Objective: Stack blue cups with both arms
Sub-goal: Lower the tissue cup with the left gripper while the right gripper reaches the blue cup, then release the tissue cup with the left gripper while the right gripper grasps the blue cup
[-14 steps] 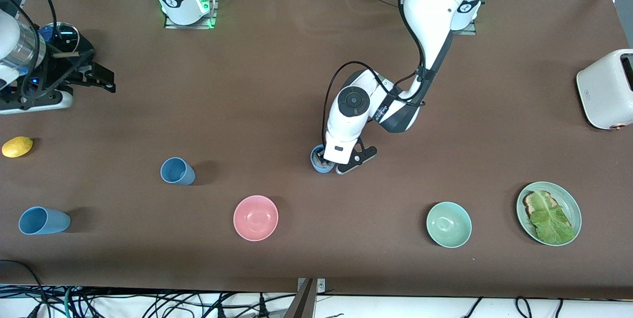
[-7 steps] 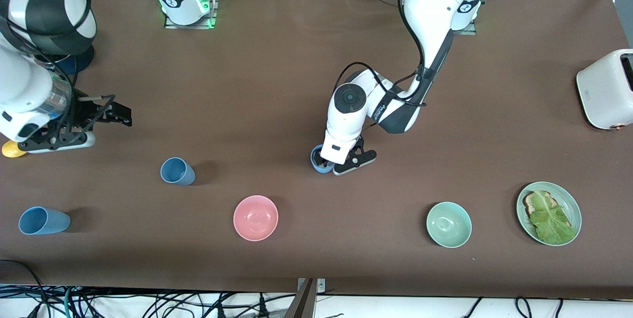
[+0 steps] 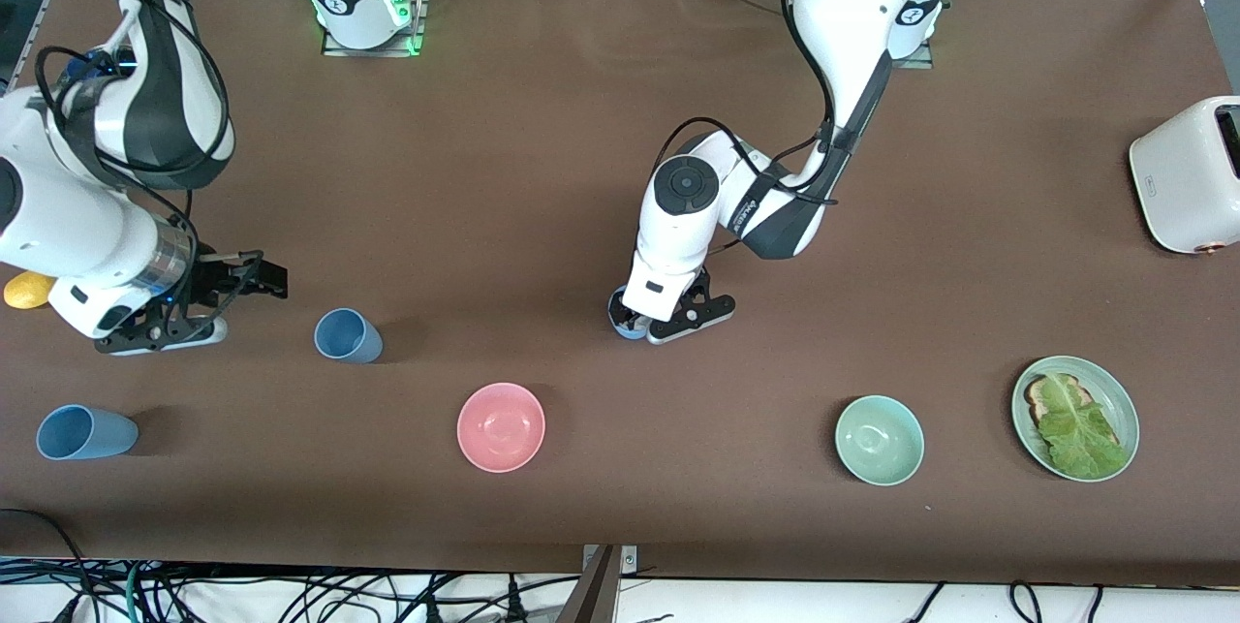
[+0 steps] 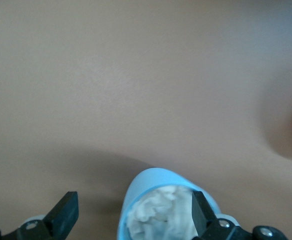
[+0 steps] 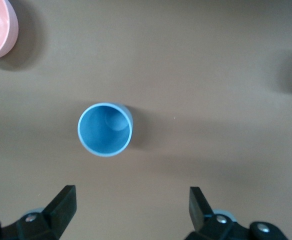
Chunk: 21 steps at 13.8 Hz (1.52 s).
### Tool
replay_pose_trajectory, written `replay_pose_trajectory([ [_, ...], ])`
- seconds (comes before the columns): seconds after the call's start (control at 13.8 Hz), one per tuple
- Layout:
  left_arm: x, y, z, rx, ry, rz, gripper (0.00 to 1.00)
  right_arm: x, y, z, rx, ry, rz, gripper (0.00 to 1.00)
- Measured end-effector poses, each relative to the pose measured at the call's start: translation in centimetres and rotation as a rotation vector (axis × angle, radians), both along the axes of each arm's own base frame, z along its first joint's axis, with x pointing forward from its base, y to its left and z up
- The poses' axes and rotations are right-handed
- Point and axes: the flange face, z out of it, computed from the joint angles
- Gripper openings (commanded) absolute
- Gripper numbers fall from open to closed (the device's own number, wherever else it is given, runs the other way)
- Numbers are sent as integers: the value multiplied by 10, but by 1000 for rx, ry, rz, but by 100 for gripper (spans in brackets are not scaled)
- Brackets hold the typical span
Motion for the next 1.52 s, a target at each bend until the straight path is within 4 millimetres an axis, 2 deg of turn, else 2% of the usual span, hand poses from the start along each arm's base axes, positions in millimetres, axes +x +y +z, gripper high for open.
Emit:
replay_pose_trajectory([
  [0.22, -2, 2, 32, 18, 3, -43, 100, 5, -4, -37, 5, -32, 6, 100],
  [0.43, -6, 10, 82, 10, 44, -109, 100, -2, -4, -68, 7, -60, 7, 100],
  [0.58, -8, 22, 113, 7, 64, -146, 100, -5, -4, -77, 8, -73, 8, 100],
  [0.94, -12, 57, 167, 36, 132, -201, 100, -7, -3, -102, 12, -102, 7, 100],
  [1.23, -23, 81, 245, 95, 104, -210, 100, -4, -3, -118, 16, -120, 6, 99],
  [1.52, -35, 99, 302, 100, 27, -200, 100, -2, -3, -120, 18, -134, 6, 98],
])
